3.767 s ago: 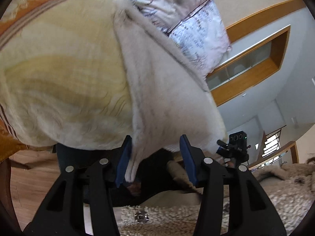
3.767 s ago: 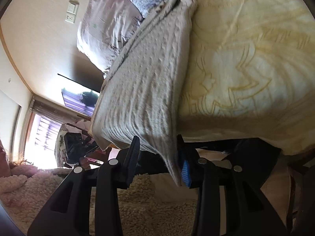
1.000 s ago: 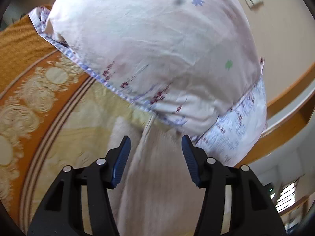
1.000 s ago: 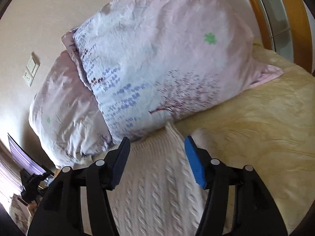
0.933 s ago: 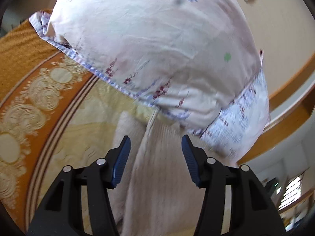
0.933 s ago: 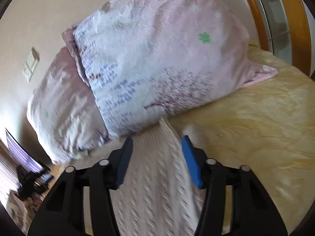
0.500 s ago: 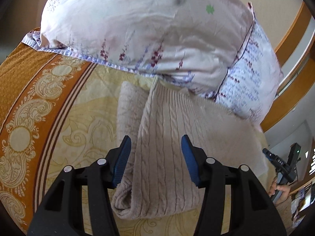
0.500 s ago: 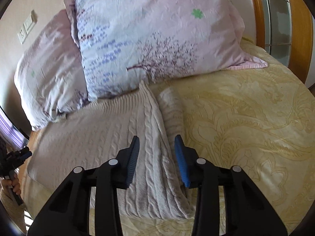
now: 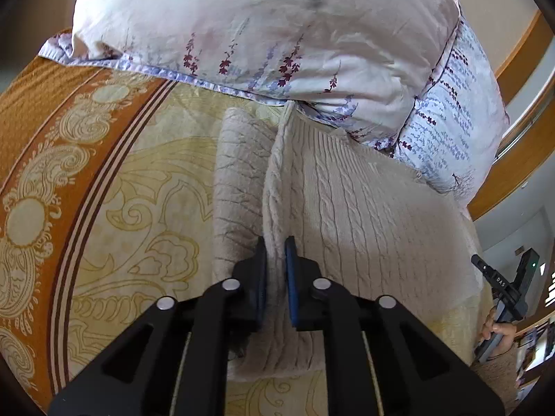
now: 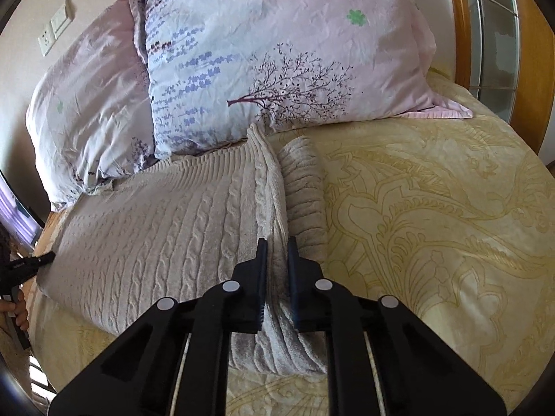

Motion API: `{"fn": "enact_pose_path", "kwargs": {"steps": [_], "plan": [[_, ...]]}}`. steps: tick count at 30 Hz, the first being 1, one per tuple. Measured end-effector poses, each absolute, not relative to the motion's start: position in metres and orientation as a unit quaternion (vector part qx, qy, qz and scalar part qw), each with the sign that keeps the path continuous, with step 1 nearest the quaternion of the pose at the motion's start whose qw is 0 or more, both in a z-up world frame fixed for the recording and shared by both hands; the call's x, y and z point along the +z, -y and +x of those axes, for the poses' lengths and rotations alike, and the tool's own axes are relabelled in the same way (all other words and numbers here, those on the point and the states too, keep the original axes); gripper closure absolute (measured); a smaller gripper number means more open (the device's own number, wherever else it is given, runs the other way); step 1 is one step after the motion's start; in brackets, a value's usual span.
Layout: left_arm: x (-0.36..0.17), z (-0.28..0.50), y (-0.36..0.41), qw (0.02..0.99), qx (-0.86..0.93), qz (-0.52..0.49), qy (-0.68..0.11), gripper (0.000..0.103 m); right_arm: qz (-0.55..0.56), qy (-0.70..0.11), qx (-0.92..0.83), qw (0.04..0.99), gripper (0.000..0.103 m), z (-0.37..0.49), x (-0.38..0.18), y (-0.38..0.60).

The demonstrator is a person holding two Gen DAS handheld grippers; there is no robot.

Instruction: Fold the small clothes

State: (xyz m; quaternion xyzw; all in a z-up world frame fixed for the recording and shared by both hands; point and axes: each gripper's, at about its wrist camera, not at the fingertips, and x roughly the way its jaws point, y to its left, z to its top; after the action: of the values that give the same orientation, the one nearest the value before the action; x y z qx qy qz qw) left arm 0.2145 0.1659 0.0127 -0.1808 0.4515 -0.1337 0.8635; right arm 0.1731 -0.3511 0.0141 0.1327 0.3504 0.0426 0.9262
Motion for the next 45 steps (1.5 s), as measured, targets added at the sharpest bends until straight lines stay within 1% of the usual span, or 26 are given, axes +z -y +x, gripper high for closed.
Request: {"fn": "enact_pose_path", "kwargs": {"steps": [7,18,21,22,24,26,27,29,30,31,32,33,35,38,41,42,43,45], "plan": [[0.02,0.209,-0.17,0.866,-0.149,-0.173,-0.446,0.095,0.138,-0.347,0.039,0.927,0.092,0.16,0.022,0.353],[0.014,0.194,-0.179,0.863,-0.164,-0.179,-0.443,0.096,0.137,-0.365,0.021,0.921,0.092,0.153,0.01,0.353],[0.008,0.196,-0.177,0.862,-0.162,-0.176,-0.447,0.095,0.139,-0.371,0.011,0.918,0.092,0.157,0.003,0.353],[0.008,0.196,-0.176,0.863,-0.162,-0.174,-0.446,0.092,0.139,-0.371,0.009,0.918,0.092,0.158,0.002,0.352],[0.009,0.196,-0.175,0.864,-0.162,-0.175,-0.444,0.091,0.136,-0.37,0.007,0.919,0.091,0.157,0.003,0.35],[0.012,0.195,-0.175,0.864,-0.168,-0.18,-0.44,0.083,0.146,-0.371,0.008,0.917,0.09,0.157,0.005,0.353],[0.014,0.193,-0.175,0.866,-0.168,-0.18,-0.436,0.08,0.157,-0.372,0.009,0.915,0.087,0.158,0.006,0.355],[0.02,0.19,-0.173,0.874,-0.163,-0.175,-0.423,0.063,0.167,-0.367,0.003,0.915,0.084,0.158,0.012,0.357],[0.026,0.188,-0.17,0.882,-0.159,-0.167,-0.411,0.059,0.166,-0.358,-0.003,0.919,0.077,0.157,0.017,0.357],[0.031,0.186,-0.167,0.89,-0.153,-0.156,-0.4,0.051,0.164,-0.35,-0.004,0.922,0.072,0.156,0.021,0.355],[0.038,0.184,-0.16,0.9,-0.148,-0.139,-0.386,0.046,0.159,-0.342,-0.001,0.926,0.07,0.156,0.026,0.35],[0.041,0.184,-0.157,0.903,-0.147,-0.132,-0.38,0.044,0.154,-0.339,0.004,0.928,0.069,0.157,0.029,0.345],[0.048,0.184,-0.146,0.911,-0.15,-0.112,-0.368,0.034,0.138,-0.34,0.026,0.93,0.067,0.162,0.032,0.33],[0.05,0.188,-0.128,0.911,-0.157,-0.094,-0.369,0.028,0.115,-0.355,0.05,0.926,0.067,0.173,0.031,0.308],[0.045,0.193,-0.116,0.907,-0.158,-0.081,-0.381,0.026,0.095,-0.371,0.06,0.922,0.067,0.185,0.025,0.291],[0.042,0.196,-0.113,0.905,-0.158,-0.077,-0.387,0.026,0.089,-0.376,0.057,0.921,0.066,0.188,0.023,0.288],[0.038,0.197,-0.112,0.903,-0.156,-0.075,-0.392,0.025,0.082,-0.382,0.049,0.919,0.06,0.189,0.02,0.287],[0.029,0.202,-0.114,0.897,-0.148,-0.075,-0.409,0.025,0.076,-0.403,0.041,0.911,0.053,0.194,0.009,0.289]]}}
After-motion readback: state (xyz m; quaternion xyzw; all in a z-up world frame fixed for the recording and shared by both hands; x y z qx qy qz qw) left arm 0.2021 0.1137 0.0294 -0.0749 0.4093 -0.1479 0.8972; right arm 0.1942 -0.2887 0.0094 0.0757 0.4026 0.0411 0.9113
